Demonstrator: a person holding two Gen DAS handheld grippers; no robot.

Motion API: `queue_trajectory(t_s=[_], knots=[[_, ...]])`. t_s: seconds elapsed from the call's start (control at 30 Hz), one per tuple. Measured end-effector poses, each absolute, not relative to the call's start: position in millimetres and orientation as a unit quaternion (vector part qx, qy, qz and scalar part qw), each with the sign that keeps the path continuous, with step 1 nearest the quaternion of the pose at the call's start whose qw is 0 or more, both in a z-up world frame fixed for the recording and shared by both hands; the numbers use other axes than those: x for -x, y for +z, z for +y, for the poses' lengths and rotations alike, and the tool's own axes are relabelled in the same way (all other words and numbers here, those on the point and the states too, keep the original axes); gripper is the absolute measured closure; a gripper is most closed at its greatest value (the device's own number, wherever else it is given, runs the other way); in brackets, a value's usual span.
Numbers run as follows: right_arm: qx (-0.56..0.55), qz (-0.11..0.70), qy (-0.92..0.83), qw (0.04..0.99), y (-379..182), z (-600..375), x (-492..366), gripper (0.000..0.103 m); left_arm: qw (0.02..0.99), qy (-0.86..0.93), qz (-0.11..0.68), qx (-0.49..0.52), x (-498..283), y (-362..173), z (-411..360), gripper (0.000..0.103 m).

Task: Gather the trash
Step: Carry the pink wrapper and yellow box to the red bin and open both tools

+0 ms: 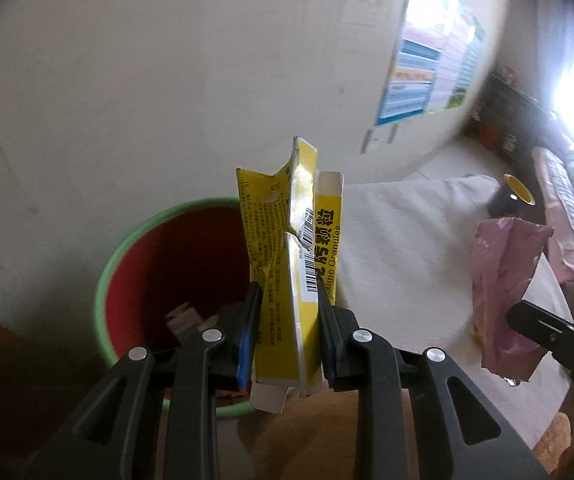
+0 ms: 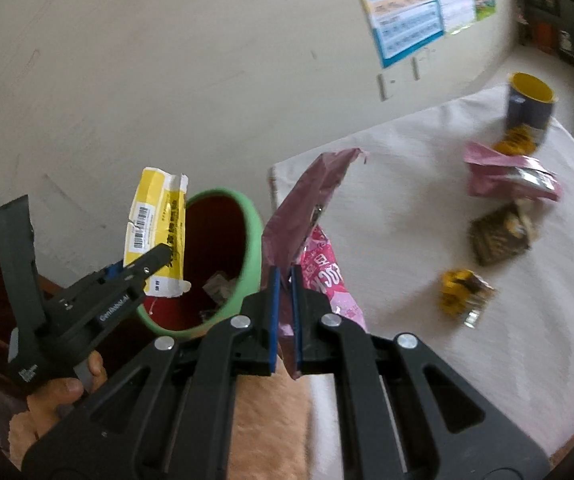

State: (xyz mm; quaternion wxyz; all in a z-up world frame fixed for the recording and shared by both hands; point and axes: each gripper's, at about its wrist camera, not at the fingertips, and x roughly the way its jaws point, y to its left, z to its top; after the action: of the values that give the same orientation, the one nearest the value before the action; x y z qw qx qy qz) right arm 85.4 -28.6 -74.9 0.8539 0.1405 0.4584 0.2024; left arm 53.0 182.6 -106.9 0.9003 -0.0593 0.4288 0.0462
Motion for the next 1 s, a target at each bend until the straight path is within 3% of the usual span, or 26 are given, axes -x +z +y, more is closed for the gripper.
queue_trajectory(t_s=[0.4, 1.0], knots=[[-0.098, 0.49, 0.258, 0.827, -88.4, 52.4, -107.7, 0.096, 0.886, 0.102, 0.444, 0.091, -54.7, -130.7, 240.0, 0.079], [-0.069, 0.507, 0.286, 0.81, -102.4, 106.2, -135.5, 0.095, 0.872, 0.118, 0.461, 0.114, -59.8, -152.9, 259.3, 0.076]])
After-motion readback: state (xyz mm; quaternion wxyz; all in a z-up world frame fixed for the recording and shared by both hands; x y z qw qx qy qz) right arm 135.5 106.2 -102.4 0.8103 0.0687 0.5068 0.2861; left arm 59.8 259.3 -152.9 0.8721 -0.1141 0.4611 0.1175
